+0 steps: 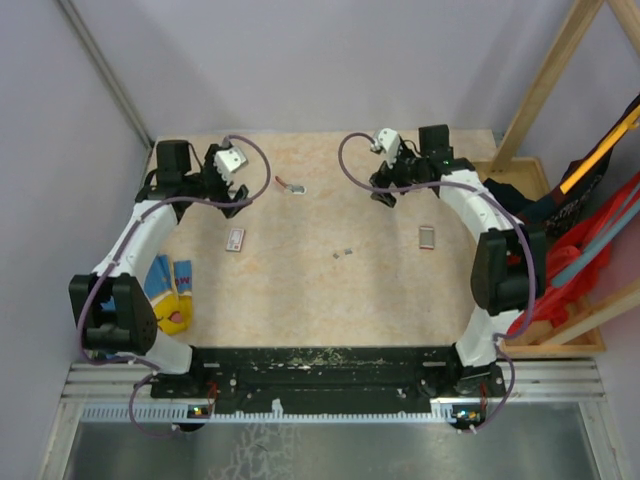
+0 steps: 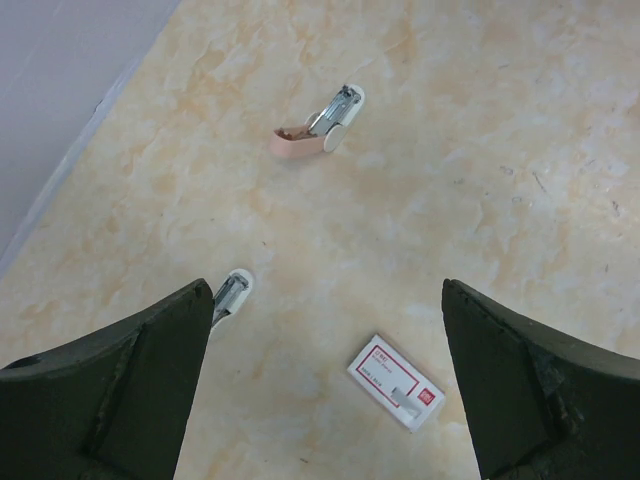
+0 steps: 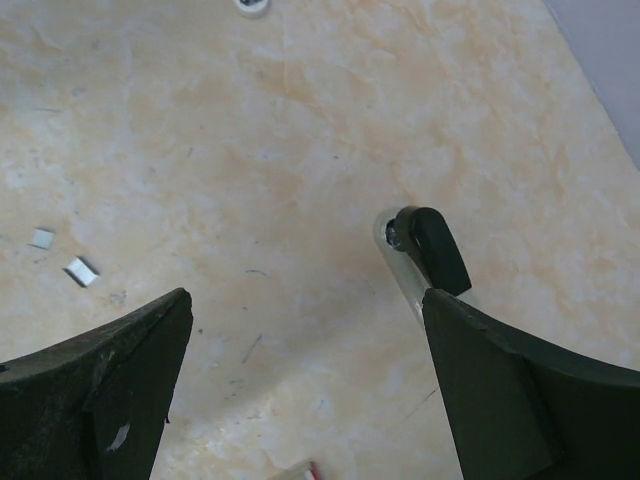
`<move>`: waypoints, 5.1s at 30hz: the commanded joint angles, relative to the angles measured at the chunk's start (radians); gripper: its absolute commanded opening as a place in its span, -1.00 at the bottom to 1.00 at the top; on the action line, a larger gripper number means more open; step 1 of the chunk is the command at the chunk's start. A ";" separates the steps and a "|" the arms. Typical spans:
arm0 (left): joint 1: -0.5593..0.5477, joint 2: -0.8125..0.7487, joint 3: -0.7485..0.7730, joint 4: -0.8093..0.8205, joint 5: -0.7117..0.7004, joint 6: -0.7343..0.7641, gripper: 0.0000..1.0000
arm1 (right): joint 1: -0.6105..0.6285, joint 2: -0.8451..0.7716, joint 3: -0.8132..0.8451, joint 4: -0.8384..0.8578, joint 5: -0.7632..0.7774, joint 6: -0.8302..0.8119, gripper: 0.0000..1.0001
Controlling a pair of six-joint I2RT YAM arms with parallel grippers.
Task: Unload the staples from the stapler
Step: Place the stapler at the center of the board, then move the stapler to the center of the board.
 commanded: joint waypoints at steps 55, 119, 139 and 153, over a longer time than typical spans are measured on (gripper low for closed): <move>-0.097 0.046 -0.112 -0.133 0.273 -0.110 0.91 | -0.041 0.710 0.857 -0.545 -0.011 -0.454 0.03; -0.101 0.011 -0.132 0.023 0.172 -0.251 0.80 | 0.402 0.152 -0.003 -0.067 0.053 -0.138 -0.62; -0.100 0.049 -0.140 0.052 0.197 -0.294 0.76 | 0.402 0.228 0.042 -0.181 0.009 -0.275 -0.60; -0.102 0.056 -0.143 0.051 0.215 -0.298 0.76 | 0.402 0.270 0.102 -0.227 -0.013 -0.270 -0.19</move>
